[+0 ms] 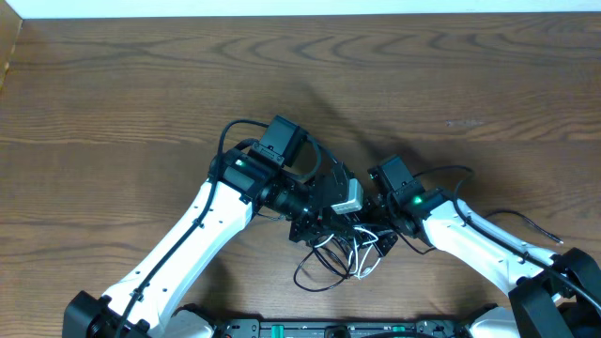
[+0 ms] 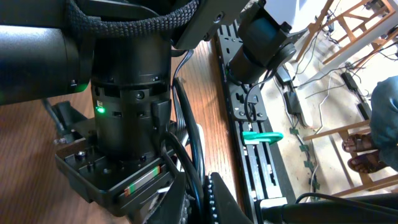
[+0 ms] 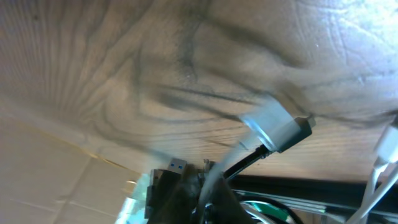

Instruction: Untangle cables

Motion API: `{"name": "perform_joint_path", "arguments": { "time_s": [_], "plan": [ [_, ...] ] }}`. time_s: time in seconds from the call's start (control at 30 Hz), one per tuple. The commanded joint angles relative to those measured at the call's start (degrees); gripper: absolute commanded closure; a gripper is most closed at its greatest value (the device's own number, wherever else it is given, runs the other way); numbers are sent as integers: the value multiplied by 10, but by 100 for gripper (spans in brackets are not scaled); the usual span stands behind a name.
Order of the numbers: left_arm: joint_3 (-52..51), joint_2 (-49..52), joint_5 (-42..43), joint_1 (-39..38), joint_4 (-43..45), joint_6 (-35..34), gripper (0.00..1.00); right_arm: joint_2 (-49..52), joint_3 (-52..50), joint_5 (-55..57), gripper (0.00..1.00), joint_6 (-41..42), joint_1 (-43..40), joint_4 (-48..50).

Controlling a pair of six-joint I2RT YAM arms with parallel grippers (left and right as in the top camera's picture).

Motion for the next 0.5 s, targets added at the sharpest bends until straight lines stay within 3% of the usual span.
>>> {"name": "perform_joint_path", "arguments": {
  "time_s": [0.0,0.1,0.27,0.37,0.47],
  "plan": [
    [-1,3,7,-1,-2,9,93,-4,-4,-49,75,-1,5,-1],
    [-1,3,7,-1,-1,9,93,-4,-4,-114,74,-1,5,3],
    [-1,3,7,-1,-1,9,93,-4,-4,-131,68,13,8,11],
    [-1,3,7,-1,-1,9,92,-4,-4,-140,57,31,9,12],
    [-1,3,7,-1,-1,9,92,-4,-4,-118,58,38,9,11]
  ]
}}
